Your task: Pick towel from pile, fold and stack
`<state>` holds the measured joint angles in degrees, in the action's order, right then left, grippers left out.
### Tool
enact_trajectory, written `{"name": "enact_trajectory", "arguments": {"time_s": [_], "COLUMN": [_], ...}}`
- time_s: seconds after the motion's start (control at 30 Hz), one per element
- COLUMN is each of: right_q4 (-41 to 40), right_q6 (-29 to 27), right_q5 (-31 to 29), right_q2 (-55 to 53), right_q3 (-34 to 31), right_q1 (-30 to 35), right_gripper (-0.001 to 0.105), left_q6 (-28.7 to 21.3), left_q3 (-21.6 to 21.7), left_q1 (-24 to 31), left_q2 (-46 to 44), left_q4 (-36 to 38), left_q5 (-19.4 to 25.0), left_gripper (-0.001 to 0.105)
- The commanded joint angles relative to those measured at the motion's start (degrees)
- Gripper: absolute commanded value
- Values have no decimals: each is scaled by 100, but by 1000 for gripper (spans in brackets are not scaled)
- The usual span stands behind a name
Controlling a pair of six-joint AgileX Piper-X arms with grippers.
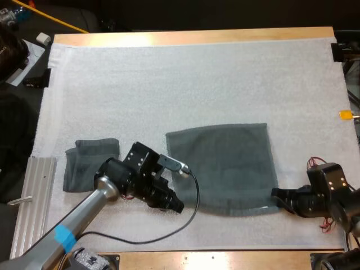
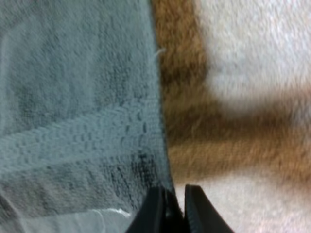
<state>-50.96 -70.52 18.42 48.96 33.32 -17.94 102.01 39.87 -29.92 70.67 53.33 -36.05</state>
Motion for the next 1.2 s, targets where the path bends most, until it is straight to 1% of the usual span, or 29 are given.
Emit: {"name": "enact_trajectory", "arguments": {"time_s": [0.0,0.1,0.2,0.27,0.4,0.57,0.73,0.9,0.93,1.0,1.17], "right_q4": [-491,-615,-519,-275,500,1743,2961,3866,3970,3561,3835], "right_q6": [103,280,237,478,1055,1790,2537,3107,3155,3024,3114], "right_q5": [191,278,204,151,115,136,96,-48,-99,-72,-203], "right_q2": [-452,-731,-726,-720,-398,417,1256,1899,2006,1905,2125], "right_q3": [47,53,23,18,20,27,23,33,27,45,80], "right_q1": [-14,-23,-1,-1,-9,-13,-15,1,8,11,16], "right_gripper": [0,0,0,0,0,0,0,0,0,0,0], "left_q6": [45,99,77,215,606,1077,1435,1685,1705,1670,1711], "left_q3": [-24,-37,-12,-11,-25,-18,-14,-12,-12,-7,-5], "left_q1": [-286,-442,-373,-206,294,938,1424,1636,1645,1631,1662], "left_q2": [-332,-512,-424,-408,-232,174,596,1000,1065,1066,1273], "left_q4": [250,205,88,-246,-1005,-1841,-2489,-2991,-3060,-3000,-3145], "left_q5": [71,145,57,-55,-455,-845,-1078,-1155,-1147,-1083,-1066], "left_gripper": [0,0,0,0,0,0,0,0,0,0,0]}}
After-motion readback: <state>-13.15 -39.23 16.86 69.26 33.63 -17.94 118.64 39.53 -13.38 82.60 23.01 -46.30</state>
